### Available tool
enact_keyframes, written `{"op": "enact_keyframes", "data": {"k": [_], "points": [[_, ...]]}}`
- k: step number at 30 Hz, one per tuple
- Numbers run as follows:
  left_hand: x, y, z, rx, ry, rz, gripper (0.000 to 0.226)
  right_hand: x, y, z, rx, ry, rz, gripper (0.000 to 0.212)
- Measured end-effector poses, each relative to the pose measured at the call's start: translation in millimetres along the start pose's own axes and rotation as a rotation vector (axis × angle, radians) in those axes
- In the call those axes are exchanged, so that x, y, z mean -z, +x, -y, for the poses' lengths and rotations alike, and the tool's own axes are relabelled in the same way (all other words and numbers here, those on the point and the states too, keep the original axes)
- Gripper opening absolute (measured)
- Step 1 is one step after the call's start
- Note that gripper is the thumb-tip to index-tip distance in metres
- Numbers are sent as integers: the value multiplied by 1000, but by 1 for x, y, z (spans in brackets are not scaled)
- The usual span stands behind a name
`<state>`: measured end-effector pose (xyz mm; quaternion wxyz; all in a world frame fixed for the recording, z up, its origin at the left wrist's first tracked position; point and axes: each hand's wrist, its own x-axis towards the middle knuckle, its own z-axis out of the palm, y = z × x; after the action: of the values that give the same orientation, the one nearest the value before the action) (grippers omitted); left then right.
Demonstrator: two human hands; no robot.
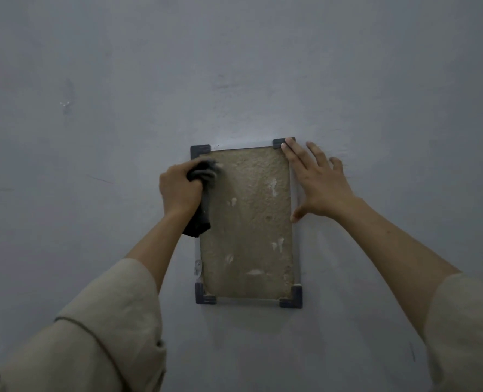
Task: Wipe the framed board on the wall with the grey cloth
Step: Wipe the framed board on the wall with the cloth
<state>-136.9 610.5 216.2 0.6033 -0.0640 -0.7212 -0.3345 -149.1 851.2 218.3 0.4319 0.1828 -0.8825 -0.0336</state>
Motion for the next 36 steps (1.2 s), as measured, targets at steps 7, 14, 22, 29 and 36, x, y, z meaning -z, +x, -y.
{"op": "enact_keyframes", "data": {"k": [7,14,22,29,36], "points": [[-25,-12,-31,-174,-34,114,44,-1,0,-1,8,-4,-10,142],[-23,6,-40,-88,-21,8,45,-2,0,-1,12,-11,-18,142],[-34,6,-56,-208,-18,83,48,-4,0,-3,12,-40,-24,142],[-35,9,-66,-334,57,262,48,-4,1,-5,11,-47,-26,141],[-41,-2,-74,-357,57,323,49,-6,0,-5,-3,-49,-34,140]]}}
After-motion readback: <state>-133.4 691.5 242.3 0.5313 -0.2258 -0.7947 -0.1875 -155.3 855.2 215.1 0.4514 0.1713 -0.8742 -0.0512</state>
